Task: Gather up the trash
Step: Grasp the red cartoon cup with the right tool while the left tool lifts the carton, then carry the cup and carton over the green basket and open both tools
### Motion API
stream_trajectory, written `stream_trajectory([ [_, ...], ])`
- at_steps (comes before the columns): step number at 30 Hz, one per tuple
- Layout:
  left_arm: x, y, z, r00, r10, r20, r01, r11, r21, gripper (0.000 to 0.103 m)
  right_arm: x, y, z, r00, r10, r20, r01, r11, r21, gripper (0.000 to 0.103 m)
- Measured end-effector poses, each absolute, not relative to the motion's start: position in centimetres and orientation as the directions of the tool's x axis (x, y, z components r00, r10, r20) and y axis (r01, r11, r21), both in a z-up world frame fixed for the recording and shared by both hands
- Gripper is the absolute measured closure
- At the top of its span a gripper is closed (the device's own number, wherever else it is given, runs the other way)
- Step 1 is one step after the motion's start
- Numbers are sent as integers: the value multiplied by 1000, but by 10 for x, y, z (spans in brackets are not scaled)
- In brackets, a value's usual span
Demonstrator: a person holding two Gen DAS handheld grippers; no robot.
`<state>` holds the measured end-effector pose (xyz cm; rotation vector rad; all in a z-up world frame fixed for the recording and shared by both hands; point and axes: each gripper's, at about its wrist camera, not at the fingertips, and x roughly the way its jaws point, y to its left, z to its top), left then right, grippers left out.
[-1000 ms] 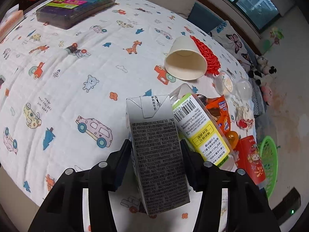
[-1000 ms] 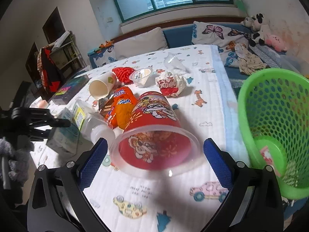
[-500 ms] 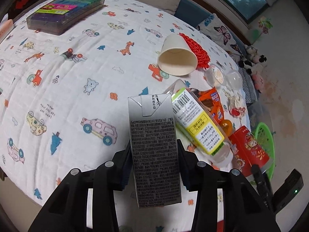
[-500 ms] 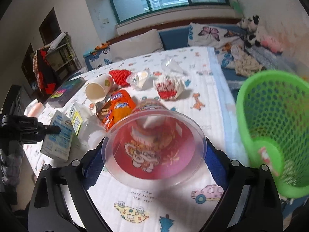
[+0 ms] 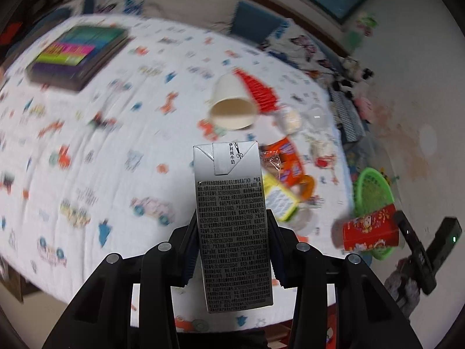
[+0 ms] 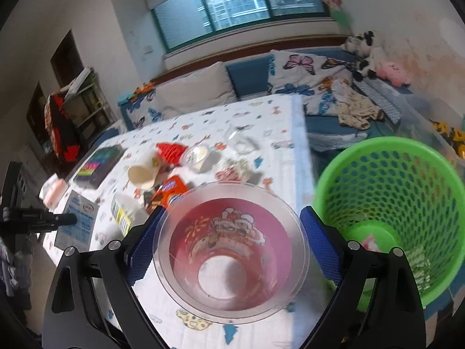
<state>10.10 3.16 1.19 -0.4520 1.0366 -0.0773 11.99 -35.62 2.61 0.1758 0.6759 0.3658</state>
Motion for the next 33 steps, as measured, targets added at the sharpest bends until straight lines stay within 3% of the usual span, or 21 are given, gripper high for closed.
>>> stream_trajectory([
  [8,138,-23,39,520,-375,-767,35,907,-419,62,139,-426,44,790,198,-580,-90,974,210,12],
  [16,180,-88,46,478,-448,-755,170,891,-421,62,183,-478,-8,713,23,-701,94,987,128,12],
  [25,217,-150,44,417,-490,-766,276,871,-407,62,213,-502,-59,599,-27,-800,181,978,102,12],
  [33,234,-204,42,356,-532,-768,375,834,-404,62,218,-508,-54,611,-71,-789,215,973,79,10],
])
